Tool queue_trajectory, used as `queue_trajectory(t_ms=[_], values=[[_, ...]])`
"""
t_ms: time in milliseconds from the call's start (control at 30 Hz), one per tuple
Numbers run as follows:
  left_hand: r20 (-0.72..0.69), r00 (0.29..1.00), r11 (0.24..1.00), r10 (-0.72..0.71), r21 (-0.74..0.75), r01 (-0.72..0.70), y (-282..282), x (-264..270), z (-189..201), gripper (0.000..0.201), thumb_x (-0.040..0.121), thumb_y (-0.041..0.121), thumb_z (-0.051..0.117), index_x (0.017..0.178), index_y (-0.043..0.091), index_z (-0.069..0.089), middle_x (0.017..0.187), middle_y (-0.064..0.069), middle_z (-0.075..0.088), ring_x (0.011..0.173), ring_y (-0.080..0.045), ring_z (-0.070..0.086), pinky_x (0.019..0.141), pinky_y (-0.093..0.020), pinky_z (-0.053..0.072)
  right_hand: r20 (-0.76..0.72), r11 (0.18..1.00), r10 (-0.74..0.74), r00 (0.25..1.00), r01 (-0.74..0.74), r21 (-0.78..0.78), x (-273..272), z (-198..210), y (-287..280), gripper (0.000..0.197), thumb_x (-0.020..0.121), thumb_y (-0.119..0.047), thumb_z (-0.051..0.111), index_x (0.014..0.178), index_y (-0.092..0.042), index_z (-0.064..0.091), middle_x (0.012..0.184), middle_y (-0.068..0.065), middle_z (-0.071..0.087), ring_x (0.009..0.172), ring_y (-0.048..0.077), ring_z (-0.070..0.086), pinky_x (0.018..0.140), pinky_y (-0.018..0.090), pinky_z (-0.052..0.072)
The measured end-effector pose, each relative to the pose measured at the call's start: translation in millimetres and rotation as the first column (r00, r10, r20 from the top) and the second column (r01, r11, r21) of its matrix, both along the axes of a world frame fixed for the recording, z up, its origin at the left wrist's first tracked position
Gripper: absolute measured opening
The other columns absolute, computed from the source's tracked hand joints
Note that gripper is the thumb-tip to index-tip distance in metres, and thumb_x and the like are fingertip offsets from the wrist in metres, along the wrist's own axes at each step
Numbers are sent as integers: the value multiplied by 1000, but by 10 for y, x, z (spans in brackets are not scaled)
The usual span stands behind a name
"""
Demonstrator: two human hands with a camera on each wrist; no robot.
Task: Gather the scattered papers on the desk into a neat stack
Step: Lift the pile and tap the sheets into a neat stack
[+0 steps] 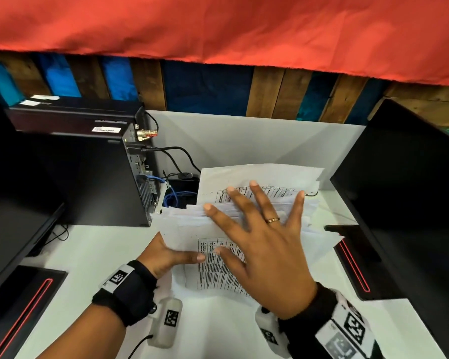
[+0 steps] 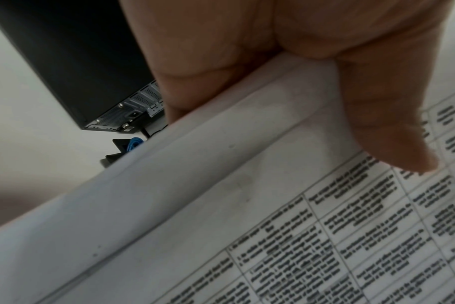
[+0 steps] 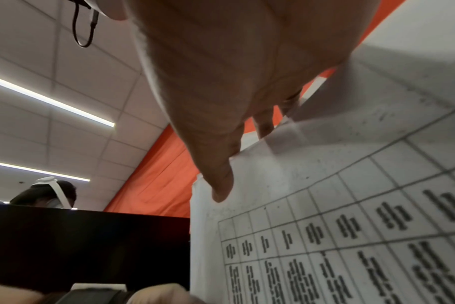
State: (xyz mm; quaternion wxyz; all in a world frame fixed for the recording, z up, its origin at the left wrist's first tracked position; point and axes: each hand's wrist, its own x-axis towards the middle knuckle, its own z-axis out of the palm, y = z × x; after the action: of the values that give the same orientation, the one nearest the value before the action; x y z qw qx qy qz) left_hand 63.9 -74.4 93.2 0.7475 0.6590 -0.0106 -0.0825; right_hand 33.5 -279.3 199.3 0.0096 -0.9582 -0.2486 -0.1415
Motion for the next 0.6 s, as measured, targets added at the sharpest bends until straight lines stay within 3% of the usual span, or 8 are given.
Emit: queue_trajectory(t_ms=[167, 333, 400, 467, 600], values=[[8, 999, 999, 32, 0, -32, -12, -25, 15, 82, 41, 24, 94, 117, 22, 63, 116, -5, 71, 110, -20, 66, 94, -37, 53, 72, 993, 81, 994, -87, 83, -4, 31, 86, 58, 87, -57, 50, 141, -48, 33, 153, -1, 37, 145, 27, 28, 104, 76, 11], [-12, 999, 999, 33, 24, -32, 11, -14, -36, 79, 44, 21, 93, 116, 18, 64, 115, -9, 72, 110, -24, 66, 100, -50, 47, 75, 956, -73, 995, 48, 288, 178, 201, 19, 84, 85, -71, 36, 152, -30, 9, 163, 1, 9, 151, 19, 3, 112, 68, -4], [-23, 999, 999, 28, 17, -27, 17, -10, -47, 81, 43, 21, 93, 118, 14, 63, 114, -11, 72, 110, -26, 66, 100, -52, 47, 22, 961, -74, 997, 66, 269, 230, 229, 7, 74, 88, -69, 30, 150, -31, 20, 159, -4, 24, 150, 16, 9, 111, 69, -4], [-18, 999, 999, 27, 19, -26, 18, -11, -56, 82, 45, 19, 93, 120, 13, 62, 116, -11, 71, 111, -26, 66, 100, -51, 47, -11, 972, -34, 999, 35, 231, 228, 212, 20, 52, 95, -58, 27, 142, -37, 36, 146, -9, 44, 146, 15, 25, 110, 70, 1], [13, 999, 999, 32, 24, -32, 12, -5, -49, 81, 47, 15, 90, 122, 15, 61, 119, -6, 70, 114, -21, 64, 98, -38, 50, -56, 985, 38, 998, -28, 169, 180, 88, 65, 41, 98, -48, 28, 136, -44, 44, 129, -10, 58, 129, 17, 49, 113, 63, 9]])
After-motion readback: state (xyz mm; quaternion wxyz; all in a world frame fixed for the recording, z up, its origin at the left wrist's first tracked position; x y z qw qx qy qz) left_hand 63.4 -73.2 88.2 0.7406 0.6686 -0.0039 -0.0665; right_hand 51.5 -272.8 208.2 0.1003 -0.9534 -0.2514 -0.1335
